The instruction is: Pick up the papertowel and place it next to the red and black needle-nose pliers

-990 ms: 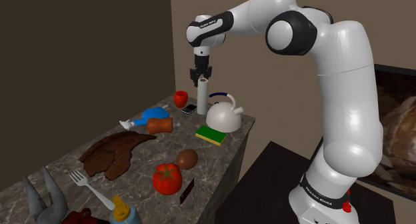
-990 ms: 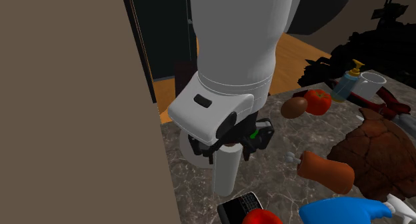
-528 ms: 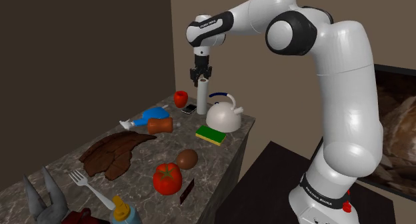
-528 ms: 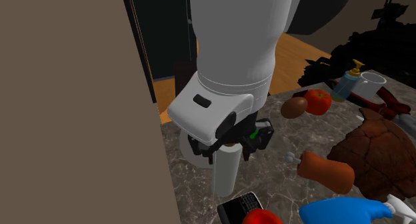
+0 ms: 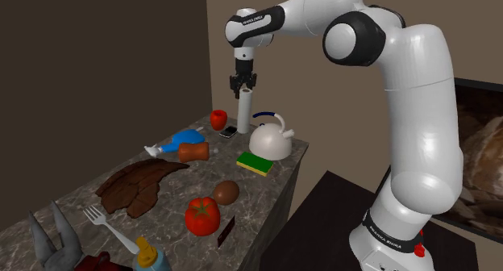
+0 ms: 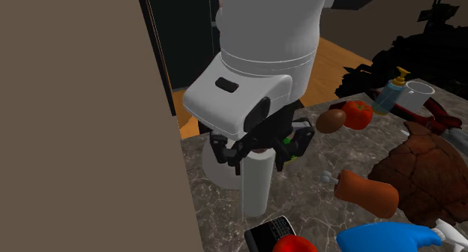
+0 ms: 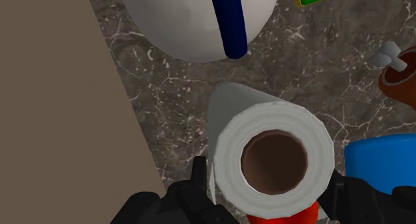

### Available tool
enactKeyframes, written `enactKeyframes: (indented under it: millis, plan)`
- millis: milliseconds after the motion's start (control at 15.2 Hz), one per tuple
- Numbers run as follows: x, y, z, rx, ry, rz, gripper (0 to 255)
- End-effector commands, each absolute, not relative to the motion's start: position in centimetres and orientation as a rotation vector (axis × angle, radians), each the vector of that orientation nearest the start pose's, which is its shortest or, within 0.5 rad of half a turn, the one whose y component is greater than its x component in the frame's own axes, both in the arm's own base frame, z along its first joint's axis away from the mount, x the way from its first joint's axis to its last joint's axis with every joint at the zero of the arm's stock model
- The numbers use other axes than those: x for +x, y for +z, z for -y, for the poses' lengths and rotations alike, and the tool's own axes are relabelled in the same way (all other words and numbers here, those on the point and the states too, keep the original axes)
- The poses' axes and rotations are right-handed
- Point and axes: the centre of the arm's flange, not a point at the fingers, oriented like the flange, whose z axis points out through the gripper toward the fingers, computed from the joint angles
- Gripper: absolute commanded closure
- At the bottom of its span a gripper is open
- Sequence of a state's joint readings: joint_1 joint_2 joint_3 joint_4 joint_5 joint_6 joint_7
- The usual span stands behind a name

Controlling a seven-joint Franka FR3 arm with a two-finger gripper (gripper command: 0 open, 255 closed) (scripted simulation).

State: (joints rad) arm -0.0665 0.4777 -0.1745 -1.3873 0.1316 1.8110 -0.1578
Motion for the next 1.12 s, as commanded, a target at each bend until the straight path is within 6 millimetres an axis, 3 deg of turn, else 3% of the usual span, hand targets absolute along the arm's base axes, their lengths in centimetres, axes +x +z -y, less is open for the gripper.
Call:
enactKeyframes:
  millis: [0, 1056]
  plan:
    - [67.9, 44.6, 13.3, -3.082, 0.057, -0.155, 255]
    - [67.9, 52.5, 13.3, -3.082, 0.057, -0.155, 255]
